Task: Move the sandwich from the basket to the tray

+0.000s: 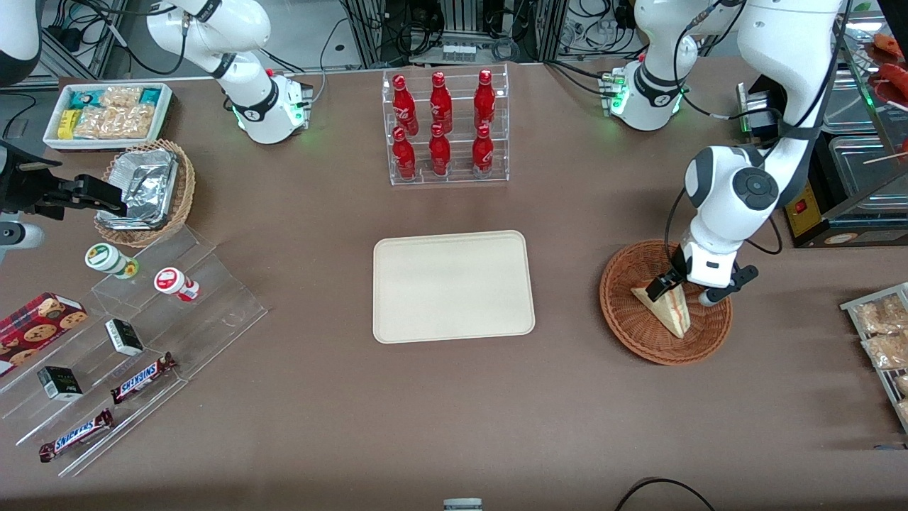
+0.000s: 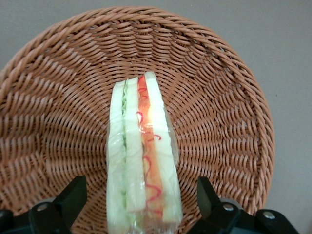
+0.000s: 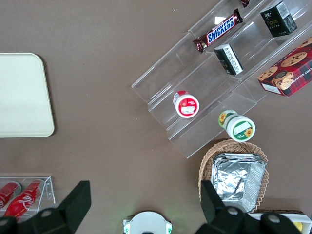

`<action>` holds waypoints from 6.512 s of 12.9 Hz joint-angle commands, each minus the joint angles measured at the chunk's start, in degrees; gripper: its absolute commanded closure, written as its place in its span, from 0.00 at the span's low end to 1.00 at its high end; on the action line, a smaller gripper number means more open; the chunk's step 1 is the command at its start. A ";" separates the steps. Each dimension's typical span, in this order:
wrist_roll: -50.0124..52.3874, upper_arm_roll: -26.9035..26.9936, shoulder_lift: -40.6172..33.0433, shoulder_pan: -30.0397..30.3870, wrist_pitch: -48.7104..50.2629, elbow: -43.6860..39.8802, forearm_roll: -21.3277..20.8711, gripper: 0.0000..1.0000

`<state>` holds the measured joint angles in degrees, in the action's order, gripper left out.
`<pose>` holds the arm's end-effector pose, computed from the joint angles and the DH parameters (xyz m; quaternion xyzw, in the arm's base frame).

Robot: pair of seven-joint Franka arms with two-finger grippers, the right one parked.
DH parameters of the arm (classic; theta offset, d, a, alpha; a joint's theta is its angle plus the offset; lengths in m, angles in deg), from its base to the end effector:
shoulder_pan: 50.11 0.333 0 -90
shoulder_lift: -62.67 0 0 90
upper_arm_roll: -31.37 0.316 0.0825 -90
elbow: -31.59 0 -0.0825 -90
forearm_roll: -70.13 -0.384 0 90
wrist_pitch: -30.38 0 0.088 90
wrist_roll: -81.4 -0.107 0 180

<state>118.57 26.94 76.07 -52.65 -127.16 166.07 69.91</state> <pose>0.5283 -0.0651 0.2496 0.9620 0.2597 0.0754 0.0391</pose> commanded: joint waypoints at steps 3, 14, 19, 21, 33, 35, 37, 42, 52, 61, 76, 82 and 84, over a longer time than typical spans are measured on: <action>2.64 -0.05 1.10 0.08 -2.33 -0.01 -0.13 0.93; 2.29 -7.50 -6.11 -0.54 37.71 -22.04 -1.53 1.00; 2.64 -23.22 -0.32 -0.54 40.74 -30.67 -3.37 1.00; 9.71 -29.64 4.24 -1.93 40.12 -32.78 -9.76 1.00; 29.97 -29.58 30.36 -22.16 34.86 -49.58 -34.40 1.00; 30.06 -29.41 31.60 -22.69 33.97 -49.58 -36.07 1.00; 30.15 -28.53 32.83 -22.95 32.31 -49.58 -36.52 1.00; 29.89 -24.75 34.06 -25.50 28.26 -49.67 -36.43 1.00; 30.24 -24.75 27.93 -24.71 35.97 -49.58 -33.72 0.00; 18.13 -25.01 10.96 -13.12 54.52 -48.79 -18.16 0.00; -36.53 -6.14 -6.89 5.53 66.93 -46.15 -0.31 0.00; -46.48 4.59 -8.03 3.07 66.66 -45.63 -0.22 0.00; -46.75 5.84 -9.62 1.93 65.79 -43.96 0.04 0.00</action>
<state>72.86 30.96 69.83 -48.69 -60.81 118.74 68.99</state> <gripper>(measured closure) 0.000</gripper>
